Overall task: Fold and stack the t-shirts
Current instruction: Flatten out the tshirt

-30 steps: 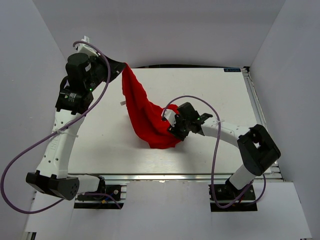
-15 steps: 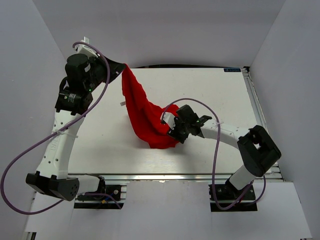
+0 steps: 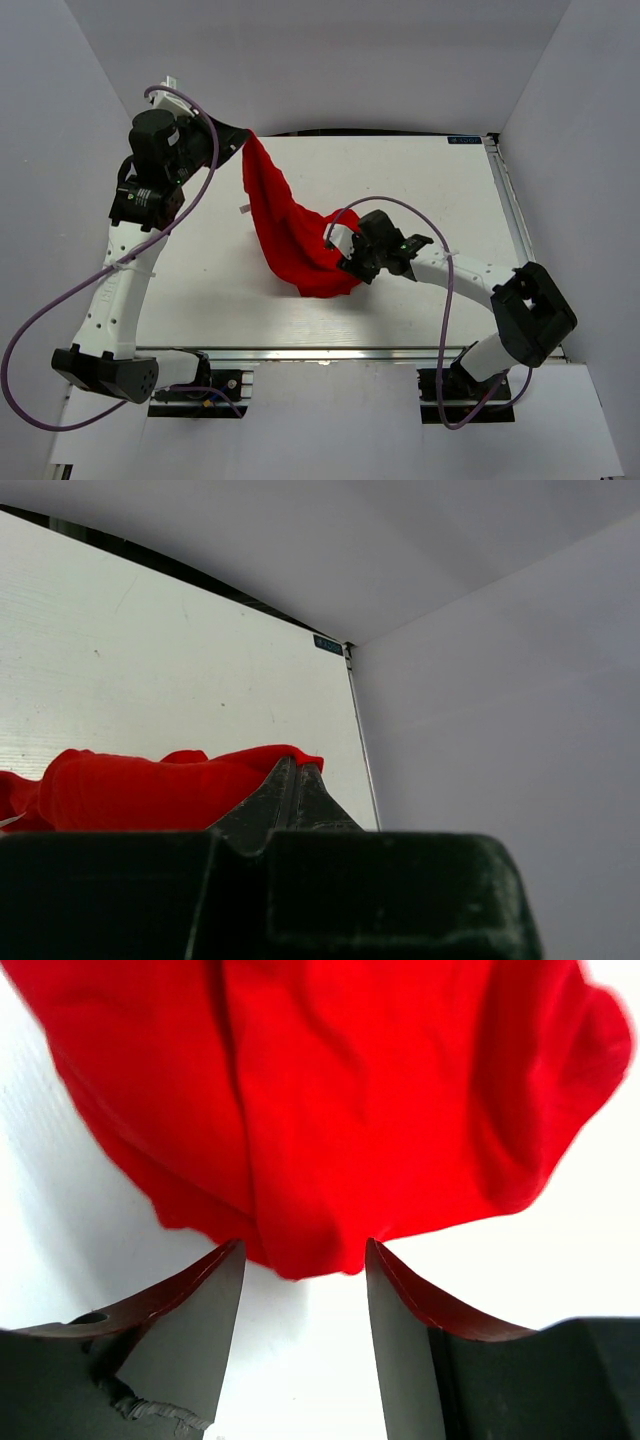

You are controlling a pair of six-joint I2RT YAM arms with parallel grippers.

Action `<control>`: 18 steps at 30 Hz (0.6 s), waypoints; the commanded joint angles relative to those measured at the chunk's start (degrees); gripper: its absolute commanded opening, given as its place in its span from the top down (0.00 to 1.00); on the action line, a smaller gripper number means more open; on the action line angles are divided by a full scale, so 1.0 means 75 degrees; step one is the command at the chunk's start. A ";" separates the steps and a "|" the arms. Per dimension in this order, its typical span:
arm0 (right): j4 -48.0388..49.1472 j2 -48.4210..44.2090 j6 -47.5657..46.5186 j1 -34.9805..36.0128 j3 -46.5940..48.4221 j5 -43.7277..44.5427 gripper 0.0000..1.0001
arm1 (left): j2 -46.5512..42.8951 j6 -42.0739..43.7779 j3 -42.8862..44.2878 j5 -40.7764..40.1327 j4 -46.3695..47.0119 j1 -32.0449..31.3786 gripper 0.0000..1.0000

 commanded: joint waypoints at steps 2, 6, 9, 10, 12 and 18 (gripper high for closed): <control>0.0133 -0.0064 -0.0162 0.0111 -0.0234 0.0159 0.44 | -0.0343 -0.0048 -0.0060 0.0159 0.0218 0.0069 1.00; 0.0250 0.0053 -0.0209 0.0134 -0.0293 0.0218 0.44 | -0.0343 -0.0083 -0.0095 0.0194 0.0230 0.0081 1.00; 0.0390 0.0158 -0.0267 0.0134 -0.0363 0.0265 0.44 | -0.0343 -0.0107 -0.0119 0.0206 0.0218 0.0092 1.00; 0.0425 0.0193 -0.0290 0.0146 -0.0375 0.0253 0.44 | -0.0343 -0.0118 -0.0119 0.0218 0.0218 0.0092 1.00; 0.0496 0.0346 -0.0326 0.0157 -0.0375 0.0253 0.44 | -0.0354 -0.0118 -0.0166 0.0206 0.0218 0.0092 1.00; 0.0602 0.0639 -0.0396 0.0146 -0.0363 0.0171 0.43 | -0.0413 -0.0118 -0.0224 0.0194 0.0218 0.0104 1.00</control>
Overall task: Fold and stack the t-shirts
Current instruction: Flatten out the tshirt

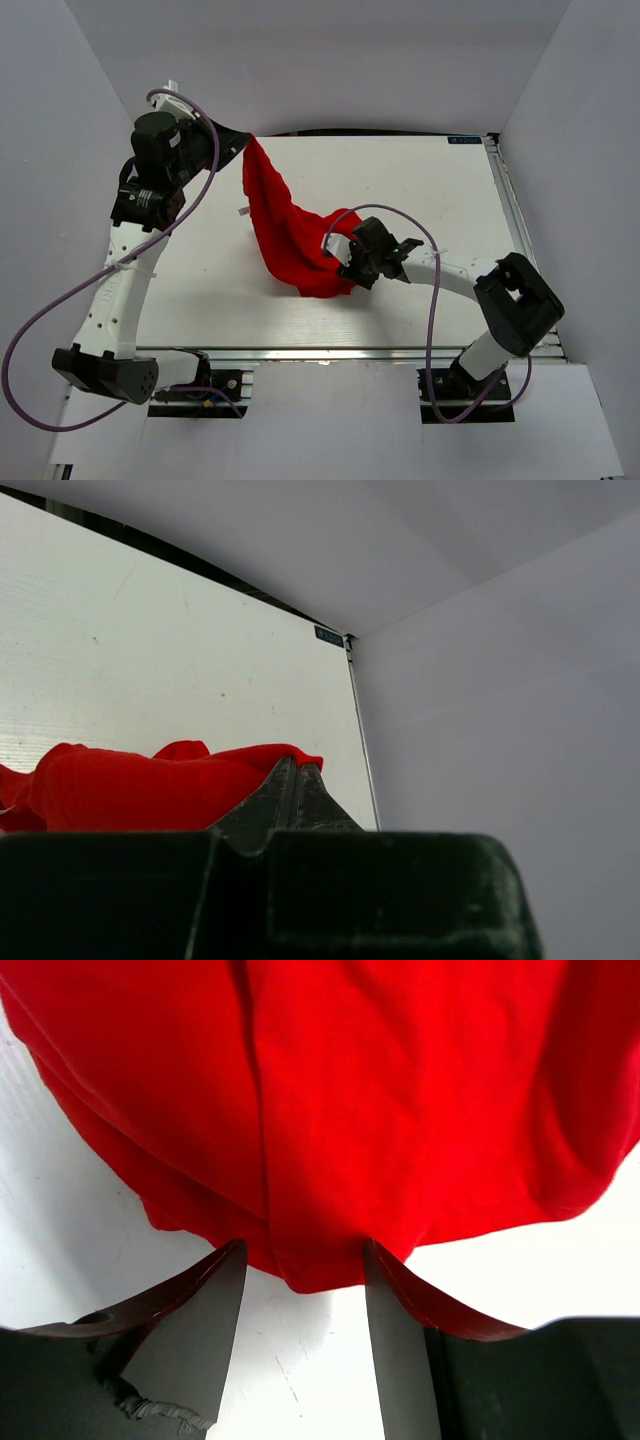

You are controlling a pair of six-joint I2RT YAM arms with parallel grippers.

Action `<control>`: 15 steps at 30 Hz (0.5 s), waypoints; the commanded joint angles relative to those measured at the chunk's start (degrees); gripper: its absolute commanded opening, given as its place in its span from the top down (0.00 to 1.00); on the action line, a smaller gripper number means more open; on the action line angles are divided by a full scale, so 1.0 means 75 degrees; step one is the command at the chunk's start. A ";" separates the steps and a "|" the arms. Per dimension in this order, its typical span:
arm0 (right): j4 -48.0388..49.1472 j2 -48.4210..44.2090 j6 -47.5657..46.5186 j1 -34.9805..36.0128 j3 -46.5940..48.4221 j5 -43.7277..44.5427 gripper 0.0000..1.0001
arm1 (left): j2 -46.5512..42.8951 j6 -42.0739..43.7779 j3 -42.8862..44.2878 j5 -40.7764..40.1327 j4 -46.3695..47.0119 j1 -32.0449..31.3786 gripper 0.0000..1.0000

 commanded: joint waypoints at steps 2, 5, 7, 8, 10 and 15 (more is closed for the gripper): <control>0.0366 0.0175 -0.0157 0.0044 -0.0060 0.0011 0.43 | -0.0363 -0.0043 -0.0029 0.0075 0.0195 0.0078 1.00; 0.0448 0.0269 -0.0192 0.0044 -0.0060 0.0070 0.44 | -0.0364 -0.0043 -0.0052 0.0086 0.0195 0.0078 1.00; 0.0483 0.0282 -0.0251 0.0055 -0.0083 0.0093 0.58 | -0.0375 -0.0054 -0.0053 0.0086 0.0195 0.0090 1.00; 0.0495 0.0282 -0.0263 0.0055 -0.0095 0.0093 0.63 | -0.0375 -0.0031 -0.0053 0.0086 0.0195 0.0090 1.00; 0.0530 0.0189 -0.0298 0.0055 -0.0142 0.0105 0.76 | -0.0410 -0.0054 -0.0088 0.0086 0.0195 0.0113 1.00; 0.0413 -0.0397 -0.0356 0.0032 -0.0166 0.0023 0.94 | -0.0434 -0.0031 -0.0099 0.0098 0.0195 0.0136 1.00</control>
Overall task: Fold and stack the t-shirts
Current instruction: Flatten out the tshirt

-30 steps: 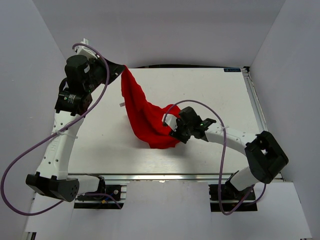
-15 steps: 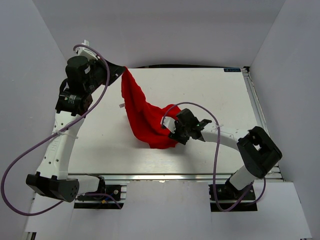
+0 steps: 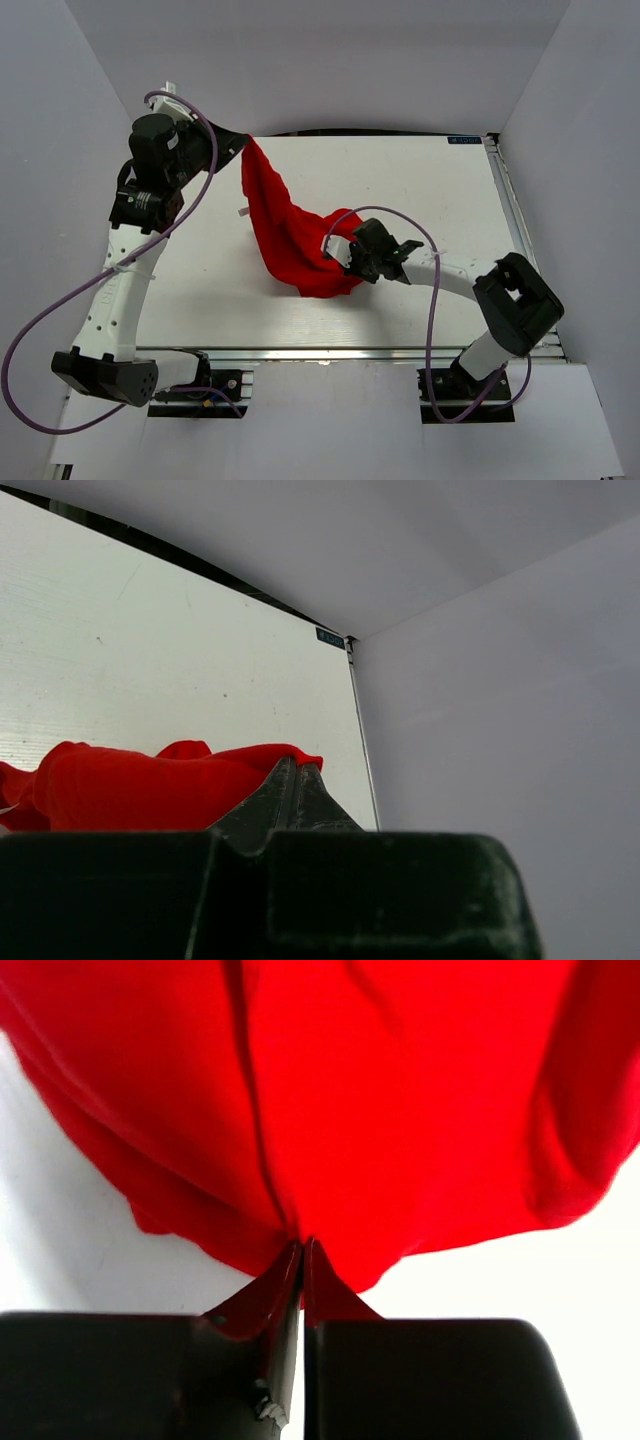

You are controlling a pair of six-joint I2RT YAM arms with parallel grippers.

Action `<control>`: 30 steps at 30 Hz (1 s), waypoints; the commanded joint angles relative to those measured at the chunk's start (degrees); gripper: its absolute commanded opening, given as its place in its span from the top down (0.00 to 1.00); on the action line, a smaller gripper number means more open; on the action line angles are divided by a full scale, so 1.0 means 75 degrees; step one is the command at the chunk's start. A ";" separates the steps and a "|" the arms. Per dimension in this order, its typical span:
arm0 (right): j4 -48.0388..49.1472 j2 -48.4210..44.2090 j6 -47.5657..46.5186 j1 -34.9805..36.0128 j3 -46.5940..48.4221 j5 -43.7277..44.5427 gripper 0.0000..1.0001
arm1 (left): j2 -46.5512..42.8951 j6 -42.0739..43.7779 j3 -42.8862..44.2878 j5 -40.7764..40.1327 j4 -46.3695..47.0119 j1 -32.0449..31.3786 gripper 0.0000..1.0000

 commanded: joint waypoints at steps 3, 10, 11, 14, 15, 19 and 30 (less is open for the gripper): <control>-0.0209 -0.0968 -0.0042 -0.0061 0.0155 -0.0327 1.00 | -0.0346 0.0001 0.0020 0.0081 0.0172 0.0081 1.00; -0.0538 -0.2021 0.0122 -0.0682 0.0882 -0.0960 1.00 | -0.0346 0.0200 0.0090 0.0034 0.0160 0.0116 1.00; -0.0561 -0.2116 0.0180 -0.0787 0.1103 -0.1031 1.00 | -0.0335 0.0270 0.0148 0.0011 0.0160 0.0140 1.00; -0.0620 -0.2456 0.0193 -0.1209 0.1456 -0.1324 1.00 | -0.0253 0.0481 0.0266 -0.0025 0.0172 0.0175 1.00; -0.0597 -0.2526 0.0158 -0.1431 0.1689 -0.1394 1.00 | -0.0229 0.0516 0.0347 -0.0060 0.0172 0.0175 1.00; -0.0456 -0.2796 0.0099 -0.2076 0.2426 -0.1570 1.00 | -0.0206 0.0774 0.0500 -0.0235 0.0475 0.0257 1.00; 0.0142 -0.2680 0.0146 -0.3623 0.4315 -0.1817 1.00 | 0.0193 0.1243 0.1402 -0.0891 0.1178 0.0585 1.00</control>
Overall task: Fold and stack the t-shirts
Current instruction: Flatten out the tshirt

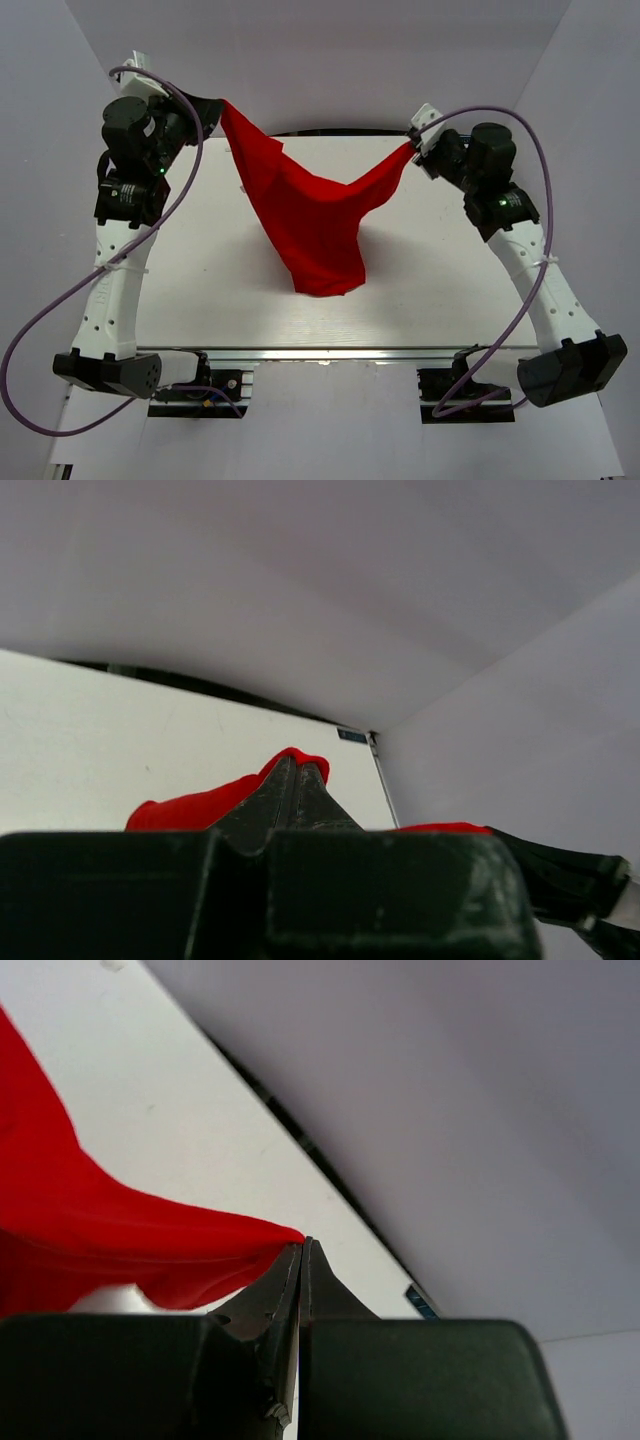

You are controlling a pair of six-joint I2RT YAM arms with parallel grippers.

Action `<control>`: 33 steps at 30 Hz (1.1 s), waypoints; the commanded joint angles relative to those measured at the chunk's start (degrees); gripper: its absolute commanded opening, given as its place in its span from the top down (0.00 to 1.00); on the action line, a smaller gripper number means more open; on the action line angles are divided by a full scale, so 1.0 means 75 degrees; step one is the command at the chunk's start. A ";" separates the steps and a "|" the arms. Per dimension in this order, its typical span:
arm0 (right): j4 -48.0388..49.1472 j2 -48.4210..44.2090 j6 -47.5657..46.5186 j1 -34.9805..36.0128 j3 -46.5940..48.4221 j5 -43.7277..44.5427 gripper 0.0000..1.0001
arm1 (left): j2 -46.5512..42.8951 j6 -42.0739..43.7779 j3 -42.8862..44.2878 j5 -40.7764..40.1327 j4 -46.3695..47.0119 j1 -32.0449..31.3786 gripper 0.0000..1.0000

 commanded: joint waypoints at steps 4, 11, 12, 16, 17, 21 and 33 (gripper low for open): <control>0.0801 0.0019 0.0164 -0.0752 0.1130 -0.0203 1.00 | 0.0108 0.0361 0.0736 -0.0715 0.0801 0.0361 1.00; 0.1259 0.0148 0.0386 -0.1561 0.2079 -0.0284 1.00 | 0.0285 0.0525 0.1334 -0.1056 0.1001 0.0561 1.00; 0.1270 0.0195 0.0444 -0.1620 0.2347 -0.0354 1.00 | 0.0273 0.0560 0.1393 -0.1056 0.1047 0.0573 1.00; 0.1469 0.0207 0.0737 -0.1854 0.2957 -0.0425 1.00 | 0.0063 0.0595 0.1359 -0.0916 0.1492 0.0585 1.00; 0.1470 0.0195 0.0773 -0.1867 0.3075 -0.0425 1.00 | -0.0019 0.0618 0.1335 -0.0846 0.1621 0.0585 1.00; 0.1973 0.0195 0.0832 -0.1949 0.3696 -0.0367 1.00 | -0.0441 0.0747 0.1335 -0.0961 0.2148 0.0585 1.00; 0.2559 0.0289 0.1195 -0.2007 0.5056 0.0043 1.00 | -0.1309 0.1146 0.1920 -0.1501 0.2255 0.0585 1.00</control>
